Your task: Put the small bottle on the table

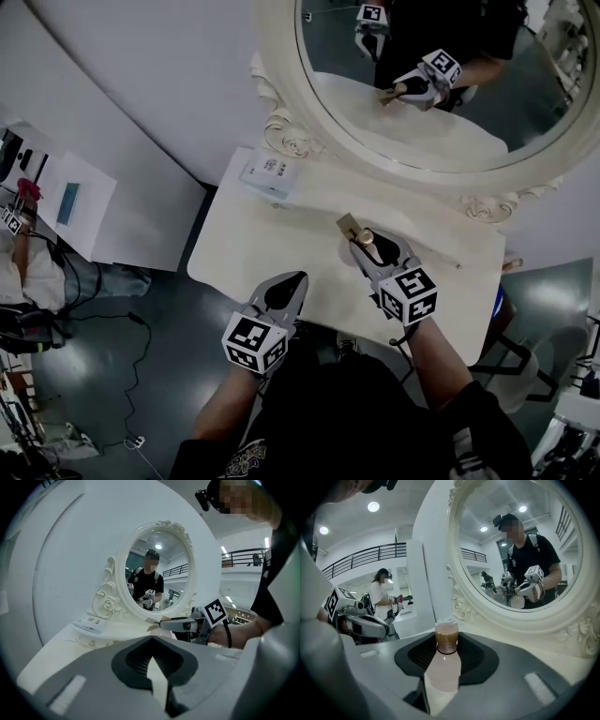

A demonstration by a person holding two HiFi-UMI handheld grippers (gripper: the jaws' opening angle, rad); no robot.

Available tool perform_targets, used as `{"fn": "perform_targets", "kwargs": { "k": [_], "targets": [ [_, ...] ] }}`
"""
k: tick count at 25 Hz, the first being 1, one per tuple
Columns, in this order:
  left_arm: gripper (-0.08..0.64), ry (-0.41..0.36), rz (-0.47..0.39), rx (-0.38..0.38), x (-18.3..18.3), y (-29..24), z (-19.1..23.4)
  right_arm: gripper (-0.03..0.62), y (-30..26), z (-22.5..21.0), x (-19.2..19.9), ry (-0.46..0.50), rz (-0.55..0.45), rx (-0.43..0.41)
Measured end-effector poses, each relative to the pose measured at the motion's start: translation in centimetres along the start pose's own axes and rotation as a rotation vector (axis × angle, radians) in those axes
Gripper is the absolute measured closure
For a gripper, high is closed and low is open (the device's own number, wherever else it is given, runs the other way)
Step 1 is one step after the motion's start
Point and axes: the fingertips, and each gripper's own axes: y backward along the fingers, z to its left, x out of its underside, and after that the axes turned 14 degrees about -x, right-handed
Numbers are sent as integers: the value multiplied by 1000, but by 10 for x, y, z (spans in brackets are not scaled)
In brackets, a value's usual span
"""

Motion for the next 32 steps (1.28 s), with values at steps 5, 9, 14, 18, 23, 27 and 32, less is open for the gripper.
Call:
{"fn": "perform_targets", "kwargs": {
  "k": [5, 9, 14, 18, 23, 27, 32],
  "targets": [
    [560, -7, 14, 37, -6, -17, 19, 425, -18, -19, -6, -8, 4, 45],
    [560, -39, 27, 67, -10, -34, 30, 424, -31, -38, -10, -15, 4, 85],
    [560, -58, 35, 108, -16, -57, 38, 425, -43, -61, -12, -24, 3, 126],
    [560, -69, 37, 140, -23, -75, 43, 425, -53, -76, -13, -33, 4, 148],
    [560, -73, 37, 168, -29, -90, 49, 425, -67, -91, -15, -23, 12, 166],
    [560, -71, 41, 176, -31, -97, 52, 425, -78, -101, -16, -16, 14, 170],
    [560, -62, 42, 171, -33, -99, 57, 425, -85, -107, -22, 5, 5, 173]
  ]
}}
